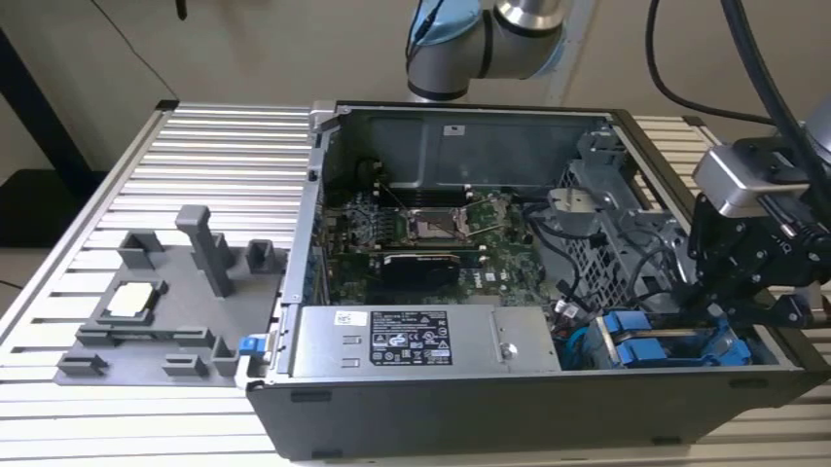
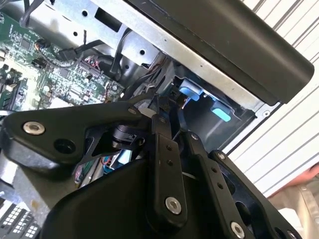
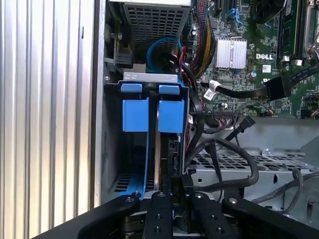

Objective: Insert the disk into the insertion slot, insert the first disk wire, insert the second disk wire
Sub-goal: 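Insert the first disk wire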

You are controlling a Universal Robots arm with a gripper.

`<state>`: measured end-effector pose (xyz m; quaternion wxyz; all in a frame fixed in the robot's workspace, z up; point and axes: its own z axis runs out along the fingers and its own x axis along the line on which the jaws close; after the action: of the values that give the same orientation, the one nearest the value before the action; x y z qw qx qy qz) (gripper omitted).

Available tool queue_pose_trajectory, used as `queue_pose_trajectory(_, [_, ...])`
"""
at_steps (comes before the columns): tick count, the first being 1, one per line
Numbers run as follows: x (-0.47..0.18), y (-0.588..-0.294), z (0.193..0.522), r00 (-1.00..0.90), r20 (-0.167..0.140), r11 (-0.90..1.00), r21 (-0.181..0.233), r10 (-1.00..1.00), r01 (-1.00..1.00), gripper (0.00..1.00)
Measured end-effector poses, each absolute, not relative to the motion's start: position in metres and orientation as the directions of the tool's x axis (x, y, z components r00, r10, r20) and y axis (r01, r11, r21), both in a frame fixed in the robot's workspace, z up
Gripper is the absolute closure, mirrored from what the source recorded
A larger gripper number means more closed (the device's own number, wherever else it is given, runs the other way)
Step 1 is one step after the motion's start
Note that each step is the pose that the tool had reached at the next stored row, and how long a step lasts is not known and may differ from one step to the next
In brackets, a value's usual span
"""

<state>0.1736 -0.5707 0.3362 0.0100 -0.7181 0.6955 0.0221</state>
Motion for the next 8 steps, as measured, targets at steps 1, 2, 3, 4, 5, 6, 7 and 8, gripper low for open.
queue_pose_trajectory(1, [0.1736, -0.5707, 0.3358, 0.032, -0.045, -0.032, 0.016, -0.998, -0.999, 0.81])
queue_pose_trajectory(2, [0.1736, -0.5707, 0.3356, 0.032, -0.045, -0.032, 0.016, -0.998, -0.999, 0.81])
queue_pose_trajectory(3, [0.1737, -0.5707, 0.3356, 0.032, -0.045, -0.032, 0.016, -0.998, -0.999, 0.81])
queue_pose_trajectory(4, [0.1736, -0.5707, 0.3354, 0.032, -0.046, -0.032, 0.016, -0.998, -0.999, 0.81])
queue_pose_trajectory(5, [0.1736, -0.5707, 0.3352, 0.032, -0.046, -0.032, 0.016, -0.998, -0.999, 0.81])
queue_pose_trajectory(6, [0.1736, -0.5707, 0.3352, 0.032, -0.046, -0.032, 0.016, -0.998, -0.999, 0.81])
queue_pose_trajectory(7, [0.1736, -0.5707, 0.3352, 0.032, -0.046, -0.032, 0.016, -0.998, -0.999, 0.81])
queue_pose_trajectory(8, [0.1736, -0.5707, 0.3351, 0.032, -0.046, -0.032, 0.016, -0.998, -0.999, 0.81])
